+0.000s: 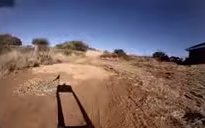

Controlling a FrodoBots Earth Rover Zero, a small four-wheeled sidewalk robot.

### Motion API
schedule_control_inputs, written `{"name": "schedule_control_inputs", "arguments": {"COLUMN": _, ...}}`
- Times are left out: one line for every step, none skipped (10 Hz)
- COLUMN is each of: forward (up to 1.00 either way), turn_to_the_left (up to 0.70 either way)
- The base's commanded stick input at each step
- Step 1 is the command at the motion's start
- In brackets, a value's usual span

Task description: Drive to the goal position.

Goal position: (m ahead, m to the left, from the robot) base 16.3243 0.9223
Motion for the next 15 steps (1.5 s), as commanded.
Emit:
{"name": "schedule_control_inputs", "arguments": {"forward": 0.50, "turn_to_the_left": 0.00}}
{"name": "schedule_control_inputs", "arguments": {"forward": 0.50, "turn_to_the_left": 0.00}}
{"name": "schedule_control_inputs", "arguments": {"forward": 0.50, "turn_to_the_left": 0.00}}
{"name": "schedule_control_inputs", "arguments": {"forward": 0.50, "turn_to_the_left": 0.00}}
{"name": "schedule_control_inputs", "arguments": {"forward": 0.50, "turn_to_the_left": 0.00}}
{"name": "schedule_control_inputs", "arguments": {"forward": 0.50, "turn_to_the_left": 0.00}}
{"name": "schedule_control_inputs", "arguments": {"forward": 0.50, "turn_to_the_left": 0.00}}
{"name": "schedule_control_inputs", "arguments": {"forward": 0.50, "turn_to_the_left": 0.00}}
{"name": "schedule_control_inputs", "arguments": {"forward": 0.50, "turn_to_the_left": 0.00}}
{"name": "schedule_control_inputs", "arguments": {"forward": 0.50, "turn_to_the_left": 0.00}}
{"name": "schedule_control_inputs", "arguments": {"forward": 0.50, "turn_to_the_left": 0.00}}
{"name": "schedule_control_inputs", "arguments": {"forward": 0.50, "turn_to_the_left": 0.00}}
{"name": "schedule_control_inputs", "arguments": {"forward": 0.50, "turn_to_the_left": 0.00}}
{"name": "schedule_control_inputs", "arguments": {"forward": 0.50, "turn_to_the_left": 0.00}}
{"name": "schedule_control_inputs", "arguments": {"forward": 0.50, "turn_to_the_left": 0.00}}
